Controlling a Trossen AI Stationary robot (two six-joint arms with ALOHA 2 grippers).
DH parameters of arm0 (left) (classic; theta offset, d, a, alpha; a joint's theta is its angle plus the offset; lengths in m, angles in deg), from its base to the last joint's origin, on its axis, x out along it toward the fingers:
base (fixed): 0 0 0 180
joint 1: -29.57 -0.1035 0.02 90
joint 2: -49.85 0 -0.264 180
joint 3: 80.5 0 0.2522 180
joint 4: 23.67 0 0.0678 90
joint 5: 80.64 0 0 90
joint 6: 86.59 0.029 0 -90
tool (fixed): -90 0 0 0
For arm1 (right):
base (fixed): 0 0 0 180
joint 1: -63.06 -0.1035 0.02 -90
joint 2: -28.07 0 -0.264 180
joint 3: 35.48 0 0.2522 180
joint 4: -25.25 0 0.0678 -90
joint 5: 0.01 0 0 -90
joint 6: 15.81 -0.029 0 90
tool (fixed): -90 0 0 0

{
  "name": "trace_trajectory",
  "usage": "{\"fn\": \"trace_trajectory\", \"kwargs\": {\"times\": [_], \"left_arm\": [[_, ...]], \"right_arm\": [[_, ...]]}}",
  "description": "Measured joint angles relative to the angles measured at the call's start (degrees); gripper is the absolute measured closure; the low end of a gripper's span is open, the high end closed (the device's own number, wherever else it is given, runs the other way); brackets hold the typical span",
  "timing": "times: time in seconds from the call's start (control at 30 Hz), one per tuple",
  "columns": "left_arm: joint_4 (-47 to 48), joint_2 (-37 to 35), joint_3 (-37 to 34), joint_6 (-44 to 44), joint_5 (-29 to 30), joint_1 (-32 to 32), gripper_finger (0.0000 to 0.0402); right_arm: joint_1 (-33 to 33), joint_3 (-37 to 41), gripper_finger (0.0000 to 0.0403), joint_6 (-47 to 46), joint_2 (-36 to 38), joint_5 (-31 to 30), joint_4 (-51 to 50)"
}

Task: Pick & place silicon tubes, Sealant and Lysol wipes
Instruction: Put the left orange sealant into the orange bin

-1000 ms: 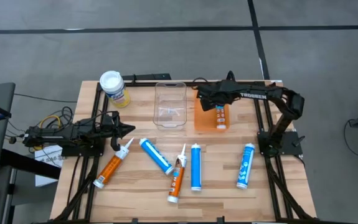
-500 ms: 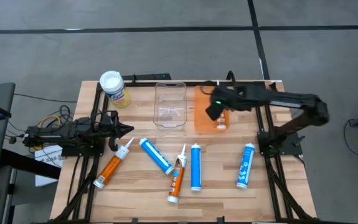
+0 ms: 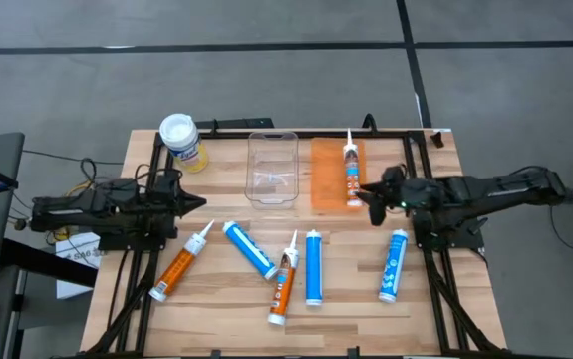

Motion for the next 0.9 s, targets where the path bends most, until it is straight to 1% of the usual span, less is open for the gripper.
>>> {"fn": "trace_trajectory", "kwargs": {"times": [0.13,0.2,0.3,0.47,0.6,0.73,0.9], "left_arm": [[2.01,8.52,4.38,-0.36,-0.35,0.00,0.0402],[5.35,12.94,7.54,-1.33,-0.67,0.00,0.0402],[13.14,19.54,13.26,-3.04,-1.95,0.00,0.0402],[27.25,28.68,22.26,-7.90,-5.35,0.00,0.0402],[35.80,32.98,26.41,-13.17,-10.34,0.13,0.0402],[39.48,34.98,26.86,-18.78,-14.90,1.64,0.0402],[46.11,36.13,26.73,-25.64,-15.98,4.42,0.0402]], "right_arm": [[-2.80,7.99,0.0282,-0.23,6.47,-2.93,8.07],[-4.00,11.03,0.0285,-0.24,9.97,-5.08,9.94],[-5.63,14.77,0.0287,-0.25,14.82,-7.62,12.59],[-8.00,19.58,0.0285,0.18,21.30,-8.83,15.82],[-9.49,22.25,0.0285,1.28,25.18,-8.89,17.05],[-10.51,24.62,0.0285,3.13,28.30,-8.89,18.67],[-10.91,26.51,0.0285,6.05,31.52,-8.89,19.88]]}}
